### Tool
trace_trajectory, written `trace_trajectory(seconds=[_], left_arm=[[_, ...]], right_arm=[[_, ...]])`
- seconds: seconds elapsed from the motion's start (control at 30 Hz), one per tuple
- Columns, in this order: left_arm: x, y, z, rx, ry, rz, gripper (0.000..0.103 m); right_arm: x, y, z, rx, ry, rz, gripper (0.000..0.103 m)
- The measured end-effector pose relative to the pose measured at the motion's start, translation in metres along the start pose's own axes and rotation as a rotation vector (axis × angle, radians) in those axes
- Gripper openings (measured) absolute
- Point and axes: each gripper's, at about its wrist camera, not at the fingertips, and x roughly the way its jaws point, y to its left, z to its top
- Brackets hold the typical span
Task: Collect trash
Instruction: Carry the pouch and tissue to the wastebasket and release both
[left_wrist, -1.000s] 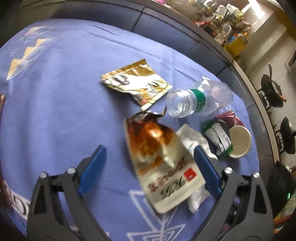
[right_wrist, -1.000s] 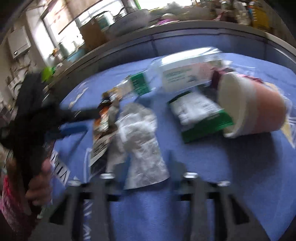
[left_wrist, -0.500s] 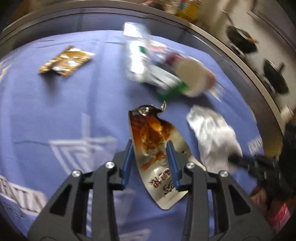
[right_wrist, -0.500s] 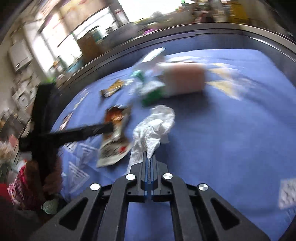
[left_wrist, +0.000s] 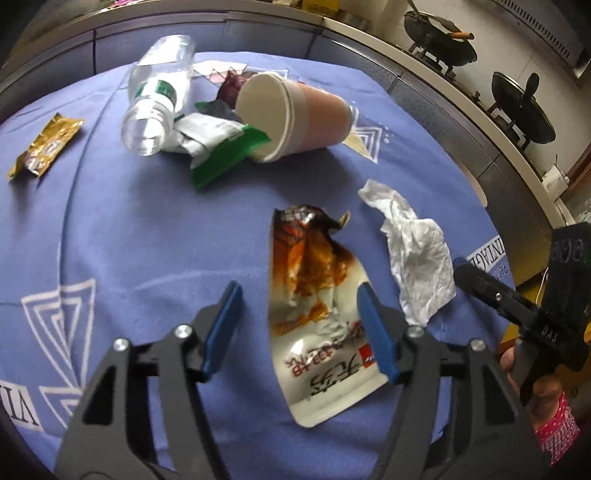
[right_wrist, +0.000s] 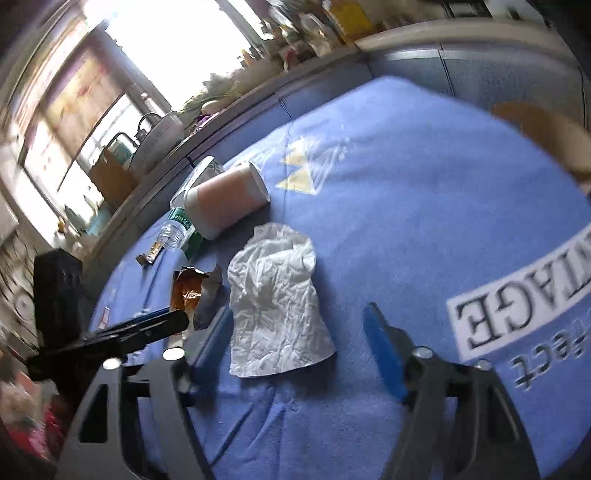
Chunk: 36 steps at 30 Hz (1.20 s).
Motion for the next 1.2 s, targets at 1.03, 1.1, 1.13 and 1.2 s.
trace_trajectory(seconds=[1.03, 1.1, 1.13, 1.2], left_arm=[[0.057, -0.140, 0.114, 0.196, -0.002, -0.202, 0.002], [0.066, -0.159, 0.130, 0.220, -0.005, -0.218, 0.002], [0.071, -0.167, 0.137, 0.229, -0.005, -0.226, 0.002], [0.084, -0.186, 0.152, 0.248, 0.001, -0.242, 0.002]], right_arm=[[-0.031, -0.064, 0.053, -0.009, -0.198, -0.176, 0.002], [-0.039, -0.081, 0.063, 0.017, -0.226, -0.193, 0.002], [-0.042, -0.091, 0.069, 0.035, -0.239, -0.198, 0.002], [-0.048, -0.120, 0.084, 0.089, -0.259, -0.209, 0.002]])
